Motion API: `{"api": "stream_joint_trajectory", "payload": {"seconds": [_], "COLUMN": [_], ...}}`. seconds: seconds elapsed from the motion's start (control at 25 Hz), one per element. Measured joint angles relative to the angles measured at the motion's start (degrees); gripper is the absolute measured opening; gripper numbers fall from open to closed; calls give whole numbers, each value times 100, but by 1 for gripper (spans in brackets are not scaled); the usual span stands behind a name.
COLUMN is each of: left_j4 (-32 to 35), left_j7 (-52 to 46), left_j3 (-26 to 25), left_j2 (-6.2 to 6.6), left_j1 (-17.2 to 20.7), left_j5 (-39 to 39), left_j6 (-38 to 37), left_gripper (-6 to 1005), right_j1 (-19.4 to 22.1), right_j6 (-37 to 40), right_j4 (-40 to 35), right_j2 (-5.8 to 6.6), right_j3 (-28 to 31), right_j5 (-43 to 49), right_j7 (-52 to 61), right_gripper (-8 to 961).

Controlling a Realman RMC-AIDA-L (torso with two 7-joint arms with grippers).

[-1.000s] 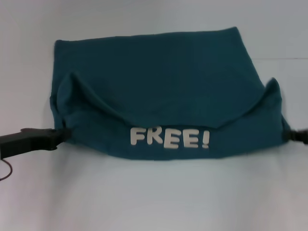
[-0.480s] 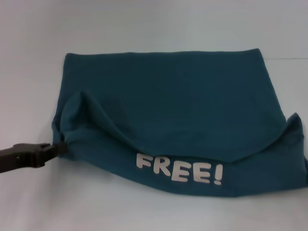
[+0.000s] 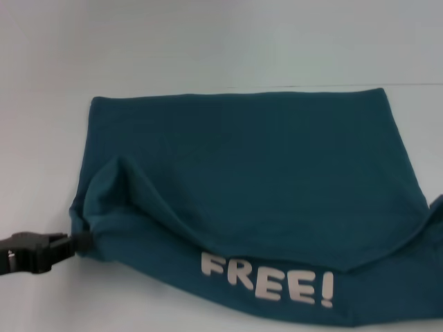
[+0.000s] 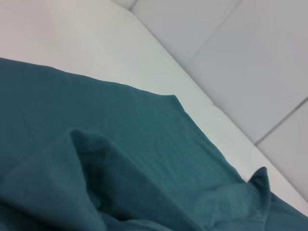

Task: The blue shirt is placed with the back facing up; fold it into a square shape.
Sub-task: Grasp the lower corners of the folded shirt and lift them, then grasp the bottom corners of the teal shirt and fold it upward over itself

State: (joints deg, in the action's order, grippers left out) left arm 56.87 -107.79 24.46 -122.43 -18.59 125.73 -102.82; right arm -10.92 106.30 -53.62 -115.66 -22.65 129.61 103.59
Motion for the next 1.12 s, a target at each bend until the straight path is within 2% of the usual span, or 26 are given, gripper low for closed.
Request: {"api": "stream_joint_trajectory", "payload": {"seconds": [0.48, 0.84, 1.0, 1.12], "left_j4": [75, 79, 24, -167], "left_j7": [-5, -5, -6, -5], "left_j3": [-102, -177, -427, -763], "left_j2": [44, 50, 93, 159], "left_j1": [74, 83, -60, -389], "left_j5": [166, 334, 308, 240], "left_j6": [-713, -870, -779, -519], "left_gripper": [102, 110, 114, 117], "right_j1": [210, 322, 58, -340], "right_j6": [705, 728, 669, 436], "right_j4": [-140, -140, -123, 6], "right_j2": [-8, 7, 63, 148], "right_j3": [736, 787, 1165, 1483], "right_j5": [590, 687, 663, 631], "right_j7": [-398, -450, -452, -435], "right_gripper": [6, 7, 7, 7]}}
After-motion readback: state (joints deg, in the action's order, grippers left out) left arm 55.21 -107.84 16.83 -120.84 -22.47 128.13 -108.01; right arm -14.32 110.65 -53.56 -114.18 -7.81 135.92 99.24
